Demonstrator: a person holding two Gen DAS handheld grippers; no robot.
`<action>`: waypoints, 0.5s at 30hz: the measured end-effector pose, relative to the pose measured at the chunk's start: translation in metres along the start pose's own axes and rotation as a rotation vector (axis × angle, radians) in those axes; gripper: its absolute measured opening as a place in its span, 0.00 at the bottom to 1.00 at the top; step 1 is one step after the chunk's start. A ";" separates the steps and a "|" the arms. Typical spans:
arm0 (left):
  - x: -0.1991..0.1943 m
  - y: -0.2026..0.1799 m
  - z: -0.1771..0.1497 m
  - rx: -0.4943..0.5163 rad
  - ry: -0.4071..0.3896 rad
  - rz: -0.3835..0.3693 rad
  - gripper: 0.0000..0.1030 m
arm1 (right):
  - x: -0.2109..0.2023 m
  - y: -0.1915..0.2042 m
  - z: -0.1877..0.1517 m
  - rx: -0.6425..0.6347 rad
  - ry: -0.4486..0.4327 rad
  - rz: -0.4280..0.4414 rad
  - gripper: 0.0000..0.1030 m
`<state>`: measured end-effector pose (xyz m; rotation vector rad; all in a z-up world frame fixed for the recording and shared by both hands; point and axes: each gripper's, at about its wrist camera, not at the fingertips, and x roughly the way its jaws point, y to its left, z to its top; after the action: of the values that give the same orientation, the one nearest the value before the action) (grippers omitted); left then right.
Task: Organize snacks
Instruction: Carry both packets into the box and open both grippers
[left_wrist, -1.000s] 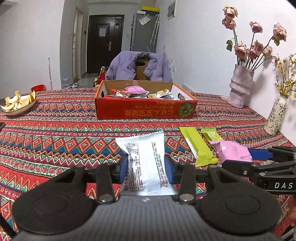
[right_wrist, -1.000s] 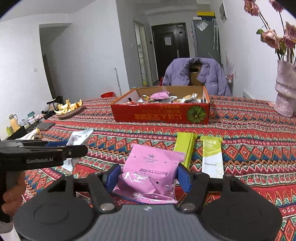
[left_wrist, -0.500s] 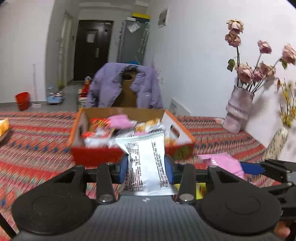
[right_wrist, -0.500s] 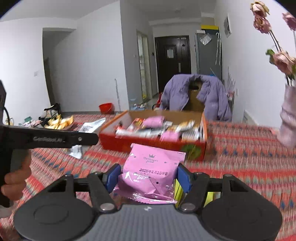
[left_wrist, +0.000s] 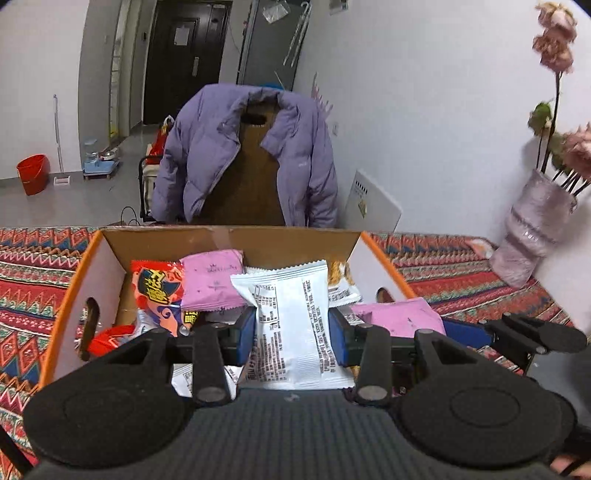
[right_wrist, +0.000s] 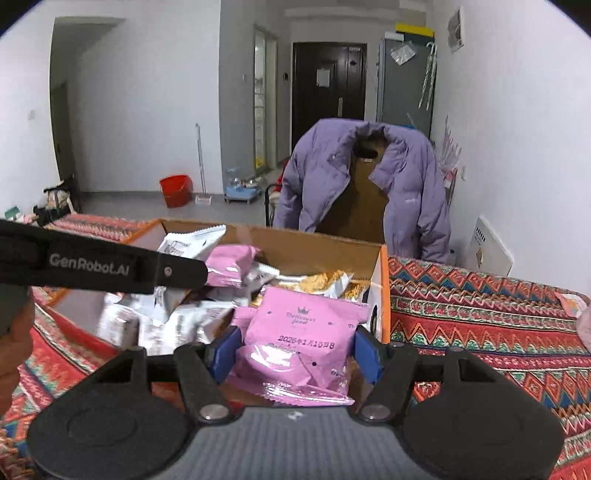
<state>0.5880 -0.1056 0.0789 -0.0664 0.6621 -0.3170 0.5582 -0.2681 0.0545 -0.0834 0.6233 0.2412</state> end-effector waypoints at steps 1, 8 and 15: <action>0.006 0.001 -0.002 0.009 0.007 0.000 0.41 | 0.005 0.000 -0.001 -0.005 0.013 0.004 0.63; 0.025 0.015 -0.024 -0.023 0.087 0.004 0.48 | 0.005 -0.010 -0.006 0.019 0.019 0.031 0.76; 0.002 0.015 -0.024 -0.004 0.060 -0.033 0.63 | -0.037 -0.019 0.007 0.027 -0.045 0.010 0.79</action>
<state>0.5782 -0.0910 0.0562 -0.0717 0.7220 -0.3509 0.5378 -0.2925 0.0818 -0.0488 0.5824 0.2432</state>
